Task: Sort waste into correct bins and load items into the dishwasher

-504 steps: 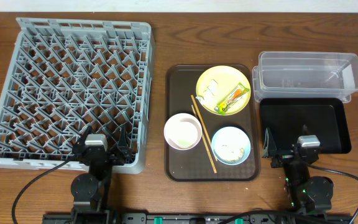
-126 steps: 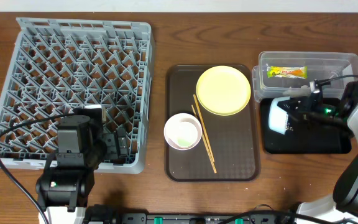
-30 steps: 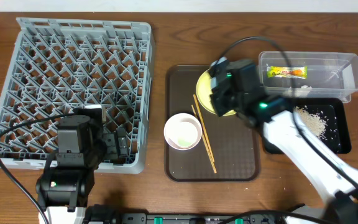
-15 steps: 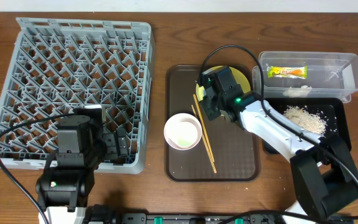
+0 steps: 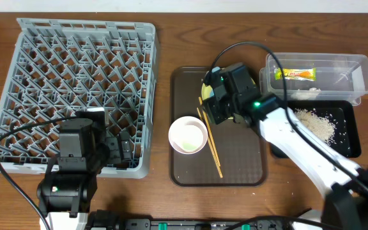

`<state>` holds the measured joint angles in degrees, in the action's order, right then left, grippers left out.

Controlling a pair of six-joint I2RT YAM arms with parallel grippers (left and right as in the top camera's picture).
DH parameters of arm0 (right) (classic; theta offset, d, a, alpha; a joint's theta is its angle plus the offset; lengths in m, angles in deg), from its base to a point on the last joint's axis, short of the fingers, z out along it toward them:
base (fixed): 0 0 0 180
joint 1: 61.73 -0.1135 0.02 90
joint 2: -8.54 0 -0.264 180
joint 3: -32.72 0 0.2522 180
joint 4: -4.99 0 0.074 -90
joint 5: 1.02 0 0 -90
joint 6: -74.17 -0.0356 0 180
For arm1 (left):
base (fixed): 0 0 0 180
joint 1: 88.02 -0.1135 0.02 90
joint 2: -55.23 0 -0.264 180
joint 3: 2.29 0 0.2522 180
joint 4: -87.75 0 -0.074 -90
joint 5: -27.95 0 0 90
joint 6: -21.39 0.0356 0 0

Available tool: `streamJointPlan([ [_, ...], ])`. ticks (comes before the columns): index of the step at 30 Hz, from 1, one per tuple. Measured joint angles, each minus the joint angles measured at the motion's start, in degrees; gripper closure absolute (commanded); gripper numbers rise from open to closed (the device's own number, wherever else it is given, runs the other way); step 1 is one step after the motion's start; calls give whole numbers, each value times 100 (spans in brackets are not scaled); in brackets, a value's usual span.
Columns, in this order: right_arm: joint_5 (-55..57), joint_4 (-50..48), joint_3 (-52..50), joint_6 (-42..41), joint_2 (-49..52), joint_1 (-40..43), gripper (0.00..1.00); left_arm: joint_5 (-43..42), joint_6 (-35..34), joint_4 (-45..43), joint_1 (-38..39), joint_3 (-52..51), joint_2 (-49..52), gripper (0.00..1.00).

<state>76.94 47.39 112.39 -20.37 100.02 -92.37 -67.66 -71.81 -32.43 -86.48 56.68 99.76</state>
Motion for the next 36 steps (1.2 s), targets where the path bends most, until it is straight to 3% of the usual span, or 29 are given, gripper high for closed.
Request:
streamJointPlan([
  [10, -354, 944, 76, -452, 197, -568, 62, -2, 0, 0, 0, 0, 0, 5],
  [18, -341, 968, 76, -811, 811, -793, 83, -2, 0, 2, 2, 0, 0, 5],
  [22, -225, 968, 76, -981, 986, -793, 98, -2, 0, 2, 0, 0, 0, 5],
  [32, -153, 1353, 210, -1099, 918, -684, 99, -28, 0, -4, 0, 0, 0, 5],
  [36, -164, 1464, 625, -1097, 483, -304, 99, -450, 0, -216, 0, 0, 0, 5],
])
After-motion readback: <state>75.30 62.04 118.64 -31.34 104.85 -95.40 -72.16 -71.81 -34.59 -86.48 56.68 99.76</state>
